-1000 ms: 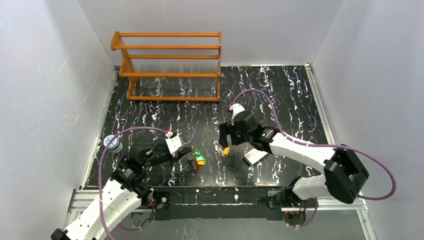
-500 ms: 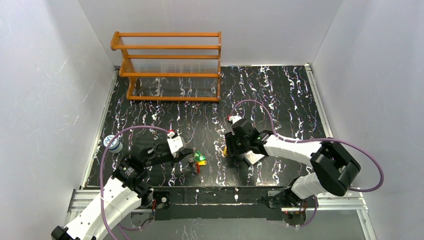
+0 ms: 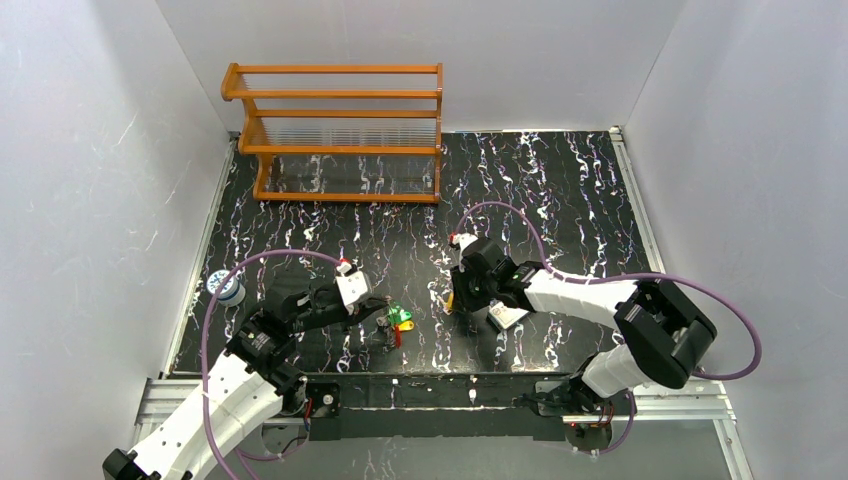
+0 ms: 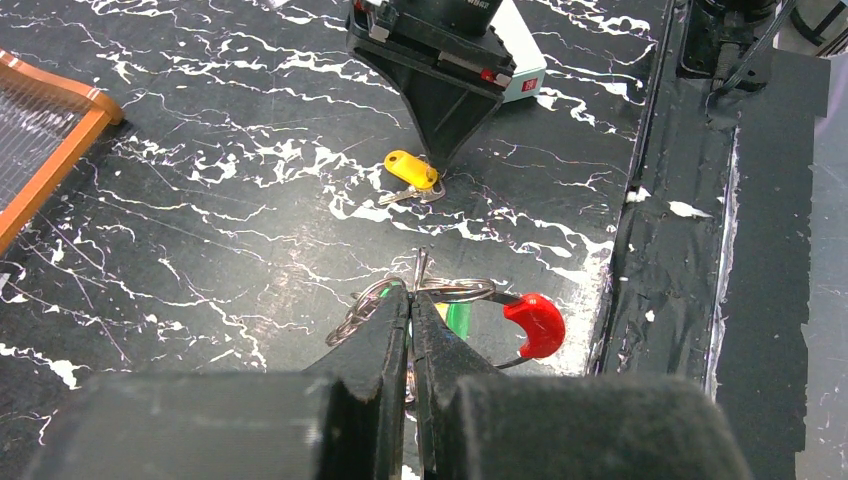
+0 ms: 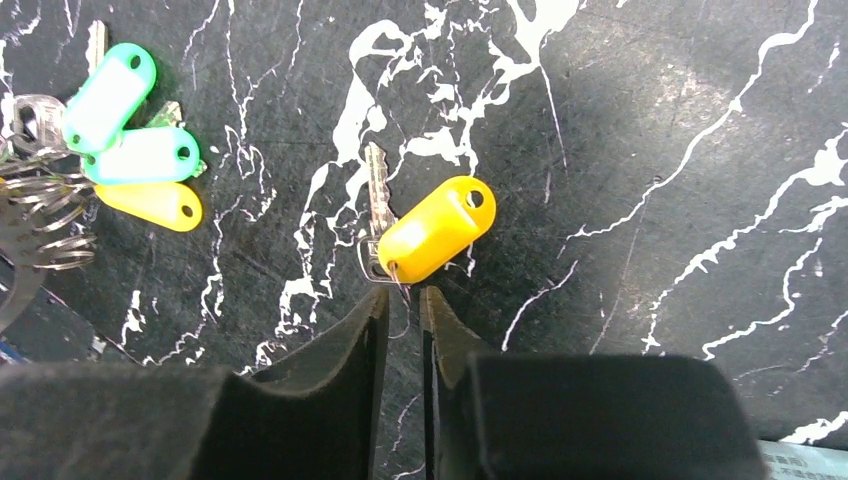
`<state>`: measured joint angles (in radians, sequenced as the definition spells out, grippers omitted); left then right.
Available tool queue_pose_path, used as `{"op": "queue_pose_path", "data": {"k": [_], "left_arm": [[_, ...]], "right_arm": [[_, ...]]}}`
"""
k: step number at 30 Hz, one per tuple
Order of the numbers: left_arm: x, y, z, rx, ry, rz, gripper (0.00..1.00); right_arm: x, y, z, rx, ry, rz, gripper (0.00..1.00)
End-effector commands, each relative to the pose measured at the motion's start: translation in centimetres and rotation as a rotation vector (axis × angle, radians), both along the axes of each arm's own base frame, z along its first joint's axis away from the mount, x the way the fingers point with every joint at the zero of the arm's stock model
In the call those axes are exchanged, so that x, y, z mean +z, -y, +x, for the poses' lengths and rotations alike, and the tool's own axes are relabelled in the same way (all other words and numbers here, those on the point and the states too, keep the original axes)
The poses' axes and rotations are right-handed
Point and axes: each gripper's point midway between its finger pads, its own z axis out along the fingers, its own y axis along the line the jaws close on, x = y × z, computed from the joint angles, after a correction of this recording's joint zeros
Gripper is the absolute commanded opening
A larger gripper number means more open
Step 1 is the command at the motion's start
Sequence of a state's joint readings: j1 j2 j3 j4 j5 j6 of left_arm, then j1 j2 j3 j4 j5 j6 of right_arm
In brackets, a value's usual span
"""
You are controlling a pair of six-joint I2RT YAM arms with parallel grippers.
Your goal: Put the keys on the keyring
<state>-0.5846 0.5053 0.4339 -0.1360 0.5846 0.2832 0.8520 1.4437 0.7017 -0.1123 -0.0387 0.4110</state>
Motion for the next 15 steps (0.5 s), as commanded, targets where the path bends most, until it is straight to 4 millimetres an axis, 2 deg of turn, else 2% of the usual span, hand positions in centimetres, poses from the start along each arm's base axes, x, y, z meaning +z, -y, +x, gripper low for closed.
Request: {"op": "queue_pose_path", "data": {"k": [1,7,11,15], "left_arm": [[1.2,0.4,-0.1,-0.020,0.024,-0.024,0.00],[1.2,0.4,-0.1,-0.021,0.025,-0.023,0.00],[1.1,0.3,-0.1,-0.019,0.021,-0.020,0.00],[1.1,0.3,-0.1,-0.019,0.022,-0.020,0.00]], "right_arm": [[0.0,-0.5,0.2,0.020,0.008,0.020,0.21],[0.1,-0.8,0.1,0.037,0.002,0.027,0.02],[1.0,-0.9,0.2,0.043,0.025,0.040,0.01],[2.6,-0.9,0.7,0.048,0.066,0.047,0.01]]}}
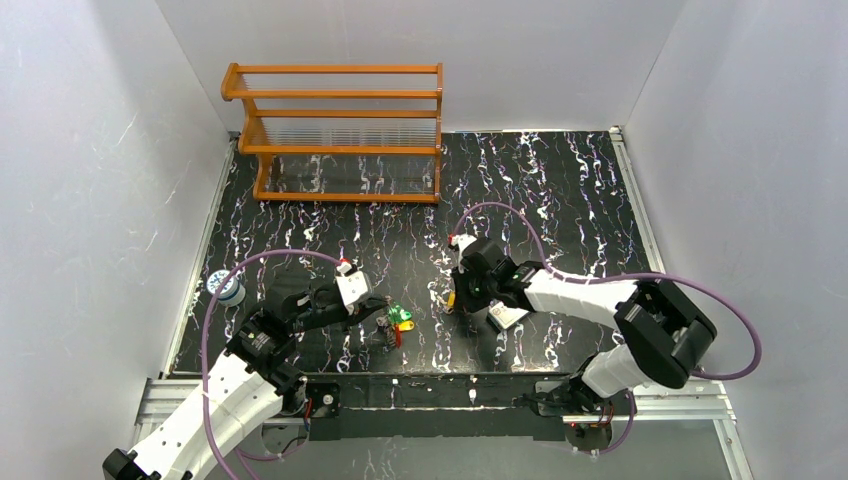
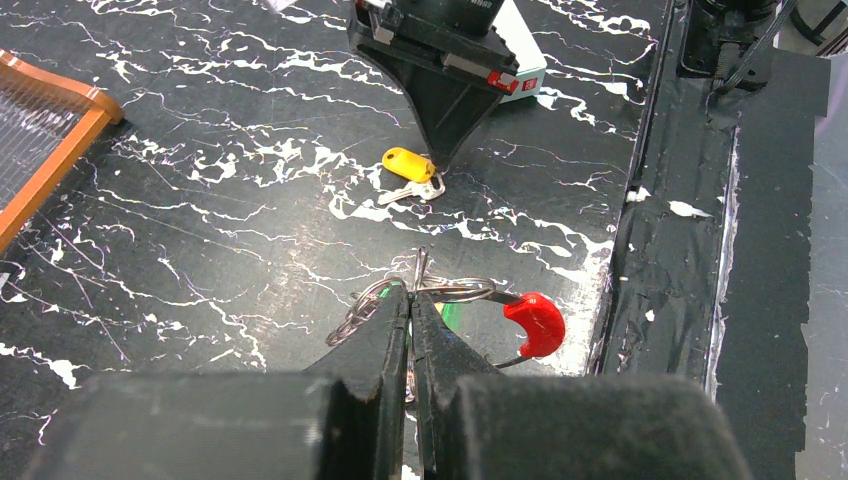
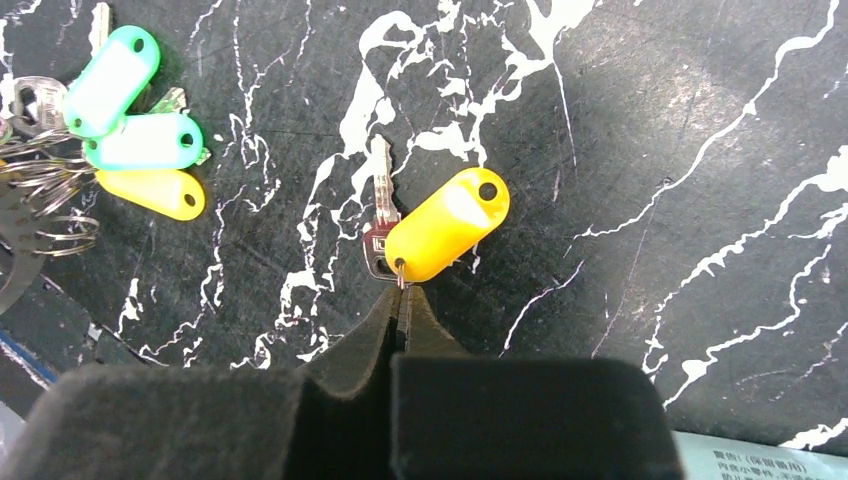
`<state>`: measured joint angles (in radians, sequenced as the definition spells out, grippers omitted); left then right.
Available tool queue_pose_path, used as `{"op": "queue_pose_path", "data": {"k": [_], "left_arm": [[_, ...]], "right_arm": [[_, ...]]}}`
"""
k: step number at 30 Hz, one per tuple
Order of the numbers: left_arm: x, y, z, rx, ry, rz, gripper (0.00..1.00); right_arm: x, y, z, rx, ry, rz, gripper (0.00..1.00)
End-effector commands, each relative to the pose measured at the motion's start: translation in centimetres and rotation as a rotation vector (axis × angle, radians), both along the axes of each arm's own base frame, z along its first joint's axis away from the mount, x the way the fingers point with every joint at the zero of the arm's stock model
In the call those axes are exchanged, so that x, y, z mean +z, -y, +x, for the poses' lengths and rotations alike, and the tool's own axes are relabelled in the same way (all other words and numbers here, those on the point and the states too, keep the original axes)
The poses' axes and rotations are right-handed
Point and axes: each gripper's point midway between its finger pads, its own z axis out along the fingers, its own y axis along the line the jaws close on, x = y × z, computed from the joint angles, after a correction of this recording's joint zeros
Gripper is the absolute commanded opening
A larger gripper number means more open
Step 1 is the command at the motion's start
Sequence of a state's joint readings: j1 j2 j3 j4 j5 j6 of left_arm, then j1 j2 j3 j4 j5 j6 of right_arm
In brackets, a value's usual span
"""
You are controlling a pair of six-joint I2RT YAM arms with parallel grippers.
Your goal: Put the keys on the keyring
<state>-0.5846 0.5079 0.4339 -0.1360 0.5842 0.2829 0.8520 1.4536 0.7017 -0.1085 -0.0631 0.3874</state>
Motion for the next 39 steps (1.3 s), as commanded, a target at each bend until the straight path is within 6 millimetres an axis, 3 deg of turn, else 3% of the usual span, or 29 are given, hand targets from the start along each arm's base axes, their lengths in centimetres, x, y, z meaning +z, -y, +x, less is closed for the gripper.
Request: {"op": "queue_pose_path", "data": {"k": [1,11,19,22,27,33,39], "left_arm": [[1.2,0.3,-0.1,-0.019,0.025,-0.022,0.00],[1.5,0.4,-0.3,-0.030,0.040,-0.031,0.00],[1.7,0.4,-0.4,-0.037,0.052,-0.038,0.00],[1.8,0.5,-0.5,-0.045,0.055,-0.042,0.00],[1.7,0.6,-0.6,-0.056,0.061,-0.042,0.00],[1.8,0.5,-0.7,-0.066,0.094,-0.048,0.00],[1.9,0.5,-0.7,-0.063,0.099,-0.051,0.00]], "right_arm": [[3.4,-0.7,1.2,0.020,0.086,0.051,0.01],[9.5,-1.2,3.7,0.060,0.269,0.065,0.01],[12.7,-1.1,6.0,-0.004,0.392,0.070,0.01],[14.0,-1.8,5.0,0.078,0.397,0.117,0.01],[16.2,-4.2,1.6,0.299,0.398,0.293,0.01],[17.4,-6.0,-1.5,0.504,0.360,0.421,0.01],[17.4,-7.6,-3.1,0.622,0.331,0.453,0.01]]}}
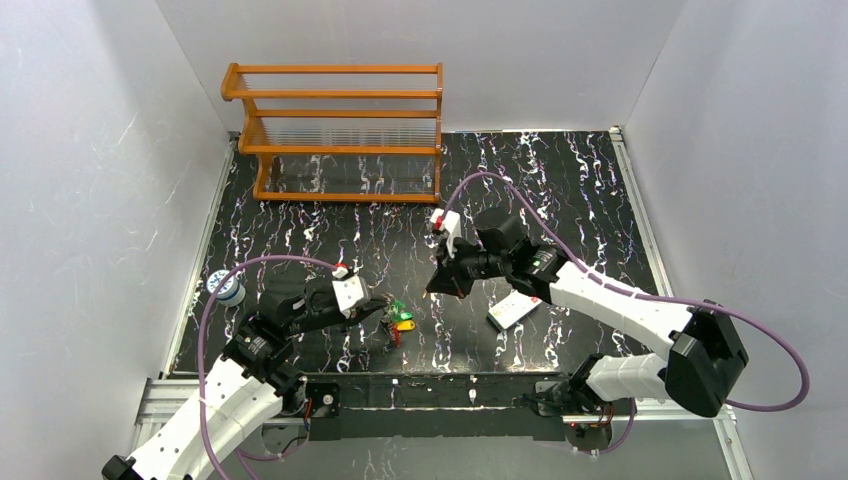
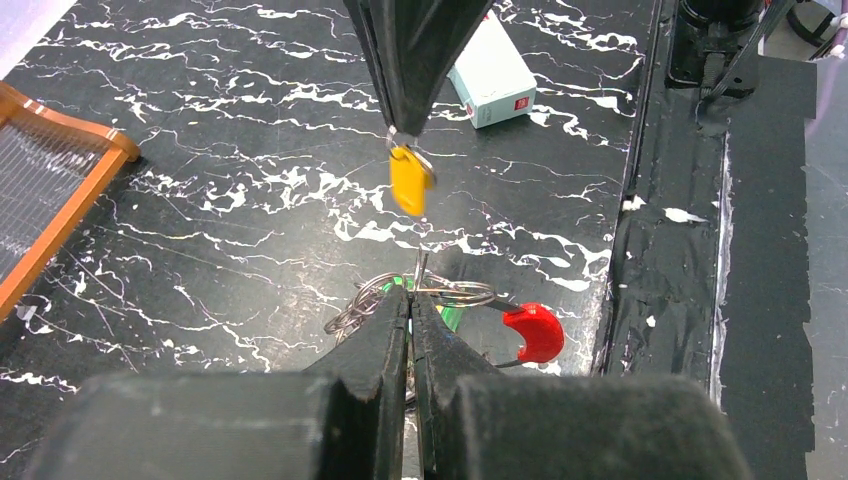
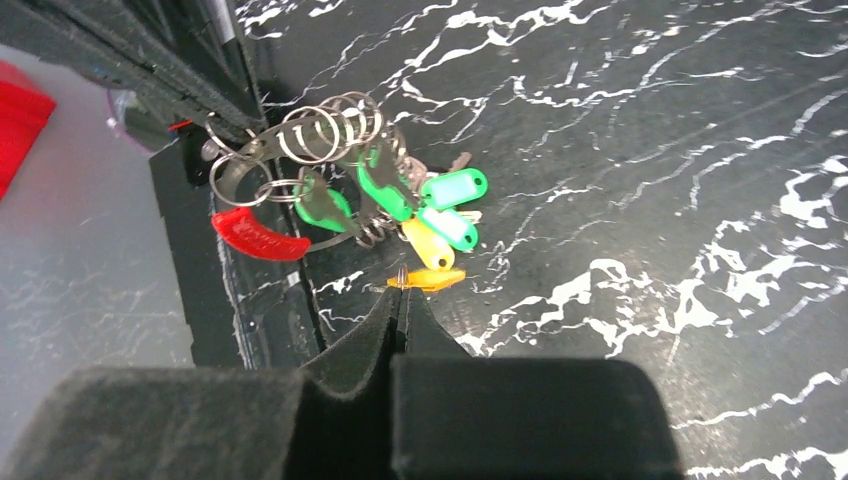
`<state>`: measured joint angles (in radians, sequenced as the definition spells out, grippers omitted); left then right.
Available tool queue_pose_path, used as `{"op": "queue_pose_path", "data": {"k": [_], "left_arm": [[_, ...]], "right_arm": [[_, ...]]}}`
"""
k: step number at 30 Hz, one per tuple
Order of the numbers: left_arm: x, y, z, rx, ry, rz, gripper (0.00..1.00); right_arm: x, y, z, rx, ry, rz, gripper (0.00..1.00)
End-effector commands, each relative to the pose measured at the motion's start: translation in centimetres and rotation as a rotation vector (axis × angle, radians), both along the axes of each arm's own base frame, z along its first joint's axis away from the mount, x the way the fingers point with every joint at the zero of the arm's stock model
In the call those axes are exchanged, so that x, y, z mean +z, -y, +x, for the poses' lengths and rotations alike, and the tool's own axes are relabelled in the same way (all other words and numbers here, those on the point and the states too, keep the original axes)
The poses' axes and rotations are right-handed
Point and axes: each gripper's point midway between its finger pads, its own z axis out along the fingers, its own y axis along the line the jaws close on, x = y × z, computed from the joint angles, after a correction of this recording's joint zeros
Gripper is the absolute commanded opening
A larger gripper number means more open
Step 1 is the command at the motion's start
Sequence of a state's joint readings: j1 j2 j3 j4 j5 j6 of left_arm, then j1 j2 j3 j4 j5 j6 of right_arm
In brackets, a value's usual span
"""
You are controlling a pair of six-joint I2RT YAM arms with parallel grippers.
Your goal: Put the keys on the keyring
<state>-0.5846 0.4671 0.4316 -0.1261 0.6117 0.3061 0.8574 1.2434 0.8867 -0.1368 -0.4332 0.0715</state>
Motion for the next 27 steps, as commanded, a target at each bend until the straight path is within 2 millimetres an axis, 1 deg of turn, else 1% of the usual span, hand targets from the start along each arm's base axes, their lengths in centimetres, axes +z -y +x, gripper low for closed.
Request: {"op": "queue_pose_path", "data": {"k": [1,4,9,18,27], "left_arm": [[0.8,0.4,-0.2,-0.031,0.041,-0.026,0.00],[0.8,0.4,-0.2,-0.032,0.033,-0.026,0.00],[0.6,0.5,-0.2,-0.035,0.020,-0.022,0.00],[0.5,0.6,-0.2,-0.038,0.012,-0.020,0.00],[0.4,0.7,-0.2,-0.037,0.000,-0.018,0.00]], "right_arm": [[2.7,-2.3,-1.4,0.152,0.057,0.083,0.01],[2.8,-3.1,-2.0,0.186,0.058,0.085,0.01],[3.8,-4.3,-3.1,0.225,0.076,0.118,0.01],[5.0,-5.9,-4.7,0.281,0.094,0.154,0.01],[5.4,-6.6,-5.3,0.297,0.103,0.163,0.01]]}}
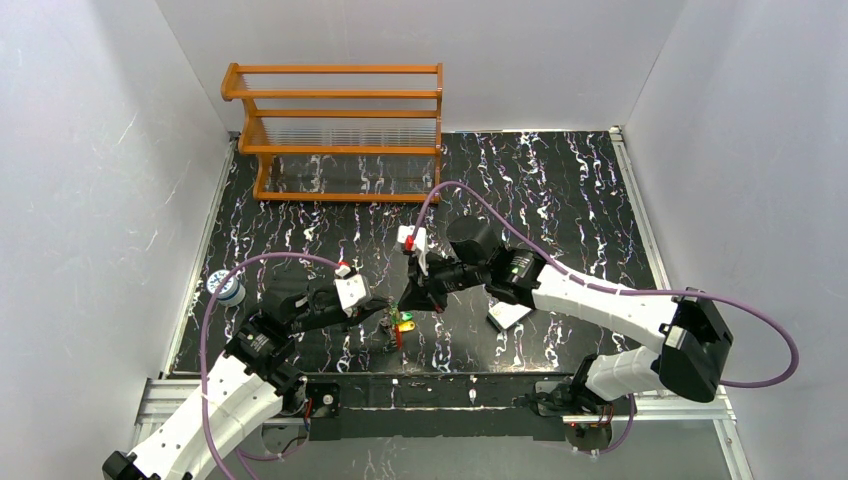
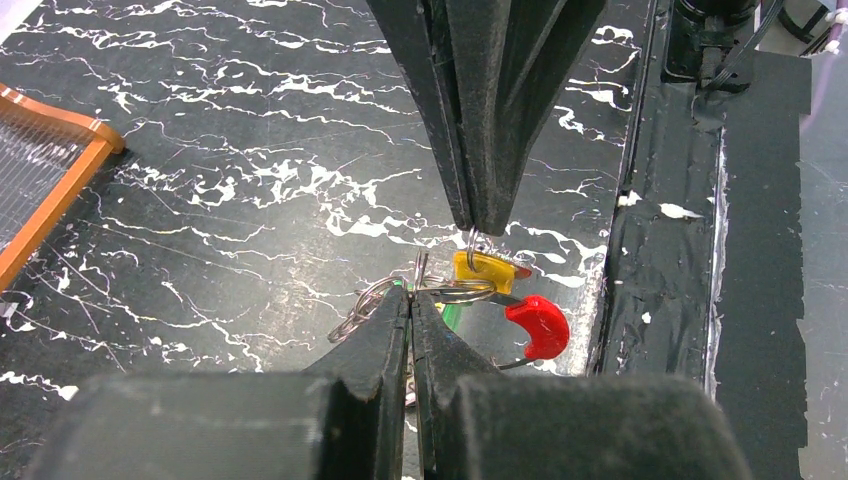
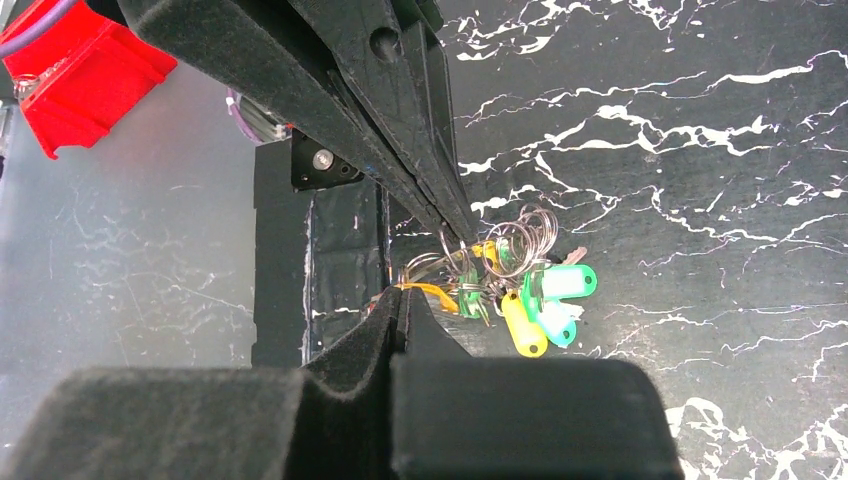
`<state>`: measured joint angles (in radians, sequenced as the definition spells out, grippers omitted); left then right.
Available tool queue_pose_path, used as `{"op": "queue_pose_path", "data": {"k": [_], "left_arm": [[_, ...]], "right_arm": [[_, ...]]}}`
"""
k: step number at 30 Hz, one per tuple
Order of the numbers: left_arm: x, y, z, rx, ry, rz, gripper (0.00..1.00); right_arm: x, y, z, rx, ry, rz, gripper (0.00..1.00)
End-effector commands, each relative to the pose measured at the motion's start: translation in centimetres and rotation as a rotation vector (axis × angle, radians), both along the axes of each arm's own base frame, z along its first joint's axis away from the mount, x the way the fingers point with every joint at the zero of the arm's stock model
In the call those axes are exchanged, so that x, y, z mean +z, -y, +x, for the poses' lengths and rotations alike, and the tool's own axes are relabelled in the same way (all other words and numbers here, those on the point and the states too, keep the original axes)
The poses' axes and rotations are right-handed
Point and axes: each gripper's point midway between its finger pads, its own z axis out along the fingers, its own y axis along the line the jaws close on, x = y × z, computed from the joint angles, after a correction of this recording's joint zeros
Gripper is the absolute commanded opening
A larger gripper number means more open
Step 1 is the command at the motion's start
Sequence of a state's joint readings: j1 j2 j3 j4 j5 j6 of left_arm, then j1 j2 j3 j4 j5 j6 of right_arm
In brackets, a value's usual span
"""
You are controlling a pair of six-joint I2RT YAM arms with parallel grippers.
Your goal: Put the keys on the keyring
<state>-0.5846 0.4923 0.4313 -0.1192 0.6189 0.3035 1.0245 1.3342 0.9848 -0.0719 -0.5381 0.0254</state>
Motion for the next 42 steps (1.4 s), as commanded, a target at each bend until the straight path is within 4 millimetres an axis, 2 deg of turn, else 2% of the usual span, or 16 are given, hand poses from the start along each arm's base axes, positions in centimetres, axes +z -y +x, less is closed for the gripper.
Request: {"op": "queue_pose_path", "data": {"k": [1,10,20,42], "left_arm": [[0.8,0.5,-0.3,-0.031,0.018,-0.027,0.00],[0.9,0.5,-0.3,-0.035,0.018,-0.028,0.00],[0.8,0.6,-0.4,-0.041,0.012,-0.026,0.00],[0.9,0.5,-0.5,-0.043,0.022,-0.029,0.00]], "right_arm": [[2.9,-1.4,0.2,0.019,0.051,0.081,0.01],[2.5,-1.6,1.5,-0.049,0.064,0.060,0.01],[1.2,-1.4,2.9,-0.139,0.065,0.007,0.01],[-1.3,-0.9,3.5,-0.181,0.053,-0.066,0.01]]}}
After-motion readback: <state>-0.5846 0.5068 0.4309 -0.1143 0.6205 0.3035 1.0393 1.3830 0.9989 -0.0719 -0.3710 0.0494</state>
